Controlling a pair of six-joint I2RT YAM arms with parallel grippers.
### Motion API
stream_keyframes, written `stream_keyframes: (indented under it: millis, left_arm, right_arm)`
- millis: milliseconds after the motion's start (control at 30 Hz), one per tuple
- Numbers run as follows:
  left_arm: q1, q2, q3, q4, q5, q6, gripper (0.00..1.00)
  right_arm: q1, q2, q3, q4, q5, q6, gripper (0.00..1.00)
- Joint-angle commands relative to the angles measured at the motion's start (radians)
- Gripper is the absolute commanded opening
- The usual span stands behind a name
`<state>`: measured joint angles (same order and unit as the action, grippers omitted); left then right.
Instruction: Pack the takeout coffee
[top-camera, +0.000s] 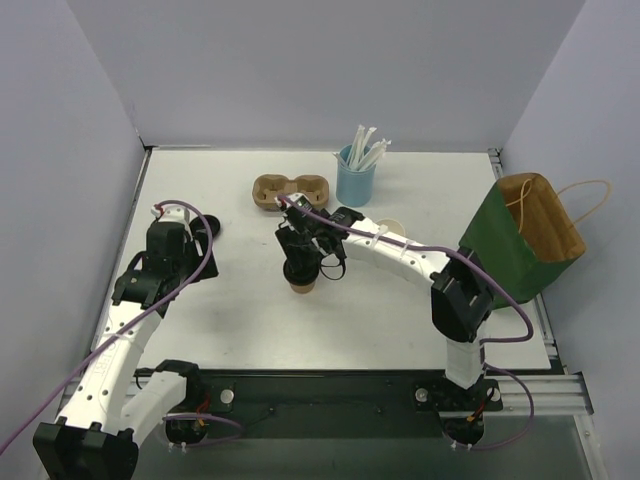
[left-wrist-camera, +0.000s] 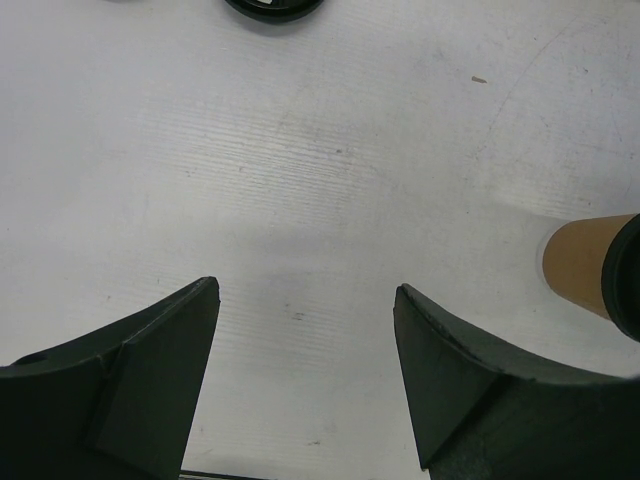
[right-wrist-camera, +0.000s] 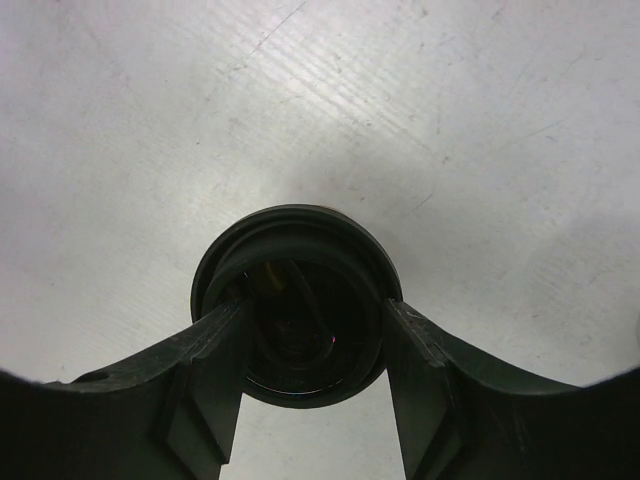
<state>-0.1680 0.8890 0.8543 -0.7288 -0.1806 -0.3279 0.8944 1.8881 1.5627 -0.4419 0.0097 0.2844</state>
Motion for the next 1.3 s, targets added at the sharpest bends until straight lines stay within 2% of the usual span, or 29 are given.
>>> stream_keyframes:
  millis: [0, 333, 400, 533, 633, 767, 833, 1067, 1267]
  left_arm:
    - [0.007, -0.01, 0.0, 0.034, -0.02, 0.006, 0.8]
    - [0.012, -0.005, 0.005, 0.023, -0.059, -0.002, 0.8]
    - [0.018, 0.005, 0.011, 0.016, -0.074, -0.01, 0.79]
    - [0.048, 0.036, 0.035, 0.011, -0.111, -0.02, 0.79]
    - [0.056, 0.09, 0.055, 0.054, -0.085, 0.018, 0.79]
    - [0.055, 0.187, 0.052, 0.245, 0.067, 0.269, 0.75]
    - [0.053, 0.226, 0.055, 0.31, 0.052, 0.358, 0.74]
    - [0.056, 0.537, 0.196, 0.457, 0.033, 0.45, 0.67]
    - [0.058, 0.74, 0.304, 0.491, 0.007, 0.51, 0.63]
  right_arm:
    - [-0.072, -0.009, -0.035, -0.067, 0.039, -0.048, 0.52]
    - [-0.271, 0.023, 0.022, -0.067, 0.082, -0.102, 0.52]
    - [-0.317, 0.034, 0.045, -0.069, 0.052, -0.106, 0.52]
    - [-0.35, 0.042, 0.114, -0.08, 0.004, -0.111, 0.52]
    - [-0.35, 0.045, 0.16, -0.099, -0.042, -0.123, 0.53]
    - [-0.351, 0.019, 0.218, -0.123, -0.051, -0.134, 0.6]
    - [-0.353, -0.012, 0.23, -0.132, -0.053, -0.139, 0.62]
    - [-0.354, -0.161, 0.209, -0.141, -0.109, -0.14, 0.64]
    - [-0.348, -0.334, 0.057, -0.112, -0.191, -0.146, 0.64]
